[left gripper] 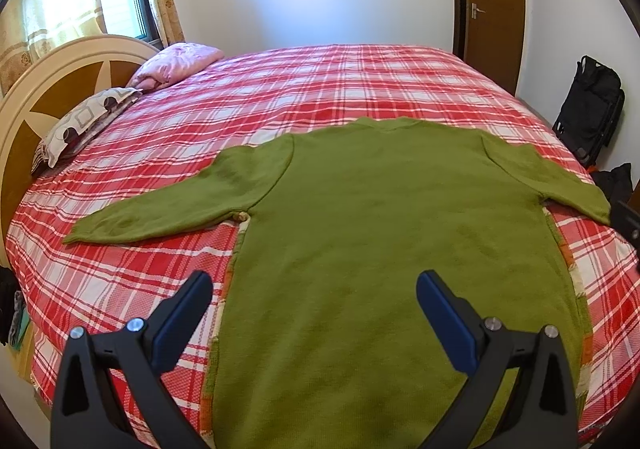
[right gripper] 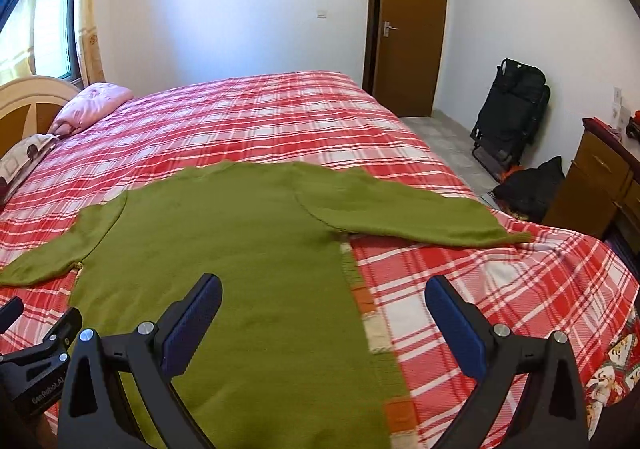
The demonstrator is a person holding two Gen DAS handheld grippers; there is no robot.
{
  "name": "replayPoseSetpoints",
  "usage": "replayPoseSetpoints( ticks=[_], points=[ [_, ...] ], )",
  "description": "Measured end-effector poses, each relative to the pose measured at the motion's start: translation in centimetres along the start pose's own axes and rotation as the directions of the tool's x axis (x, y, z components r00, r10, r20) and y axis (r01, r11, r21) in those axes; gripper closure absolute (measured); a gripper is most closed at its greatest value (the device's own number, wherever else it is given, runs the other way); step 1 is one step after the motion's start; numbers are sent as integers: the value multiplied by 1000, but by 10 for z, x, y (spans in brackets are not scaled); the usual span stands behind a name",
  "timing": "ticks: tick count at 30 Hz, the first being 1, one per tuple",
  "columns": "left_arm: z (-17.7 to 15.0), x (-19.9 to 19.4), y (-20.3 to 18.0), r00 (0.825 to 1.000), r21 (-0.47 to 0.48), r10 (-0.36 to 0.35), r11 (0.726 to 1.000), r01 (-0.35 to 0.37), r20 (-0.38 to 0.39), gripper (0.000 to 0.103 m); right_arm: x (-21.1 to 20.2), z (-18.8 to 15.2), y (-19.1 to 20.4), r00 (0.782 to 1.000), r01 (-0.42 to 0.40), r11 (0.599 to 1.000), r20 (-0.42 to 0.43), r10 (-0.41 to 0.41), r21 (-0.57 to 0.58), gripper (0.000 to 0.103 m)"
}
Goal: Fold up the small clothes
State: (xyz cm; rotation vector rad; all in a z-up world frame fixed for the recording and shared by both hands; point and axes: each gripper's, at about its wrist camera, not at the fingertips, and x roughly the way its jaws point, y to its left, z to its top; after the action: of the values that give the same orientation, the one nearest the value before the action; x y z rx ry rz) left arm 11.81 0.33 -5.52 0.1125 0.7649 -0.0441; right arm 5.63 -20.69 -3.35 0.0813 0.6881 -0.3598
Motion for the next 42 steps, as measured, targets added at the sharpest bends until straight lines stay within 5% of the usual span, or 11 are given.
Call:
replayPoseSetpoints(
  ticks=[26, 42],
  points=[
    [0, -2, 3, 1000, -26, -24, 999, 23, -1, 0, 5, -1, 13, 1000, -18, 1000, -22, 18, -12, 1],
    [4, 3, -8, 999, 16, 36, 999, -36, -8, 0, 12, 0, -2, 999, -44, 998, -30, 46, 47, 1]
  ],
)
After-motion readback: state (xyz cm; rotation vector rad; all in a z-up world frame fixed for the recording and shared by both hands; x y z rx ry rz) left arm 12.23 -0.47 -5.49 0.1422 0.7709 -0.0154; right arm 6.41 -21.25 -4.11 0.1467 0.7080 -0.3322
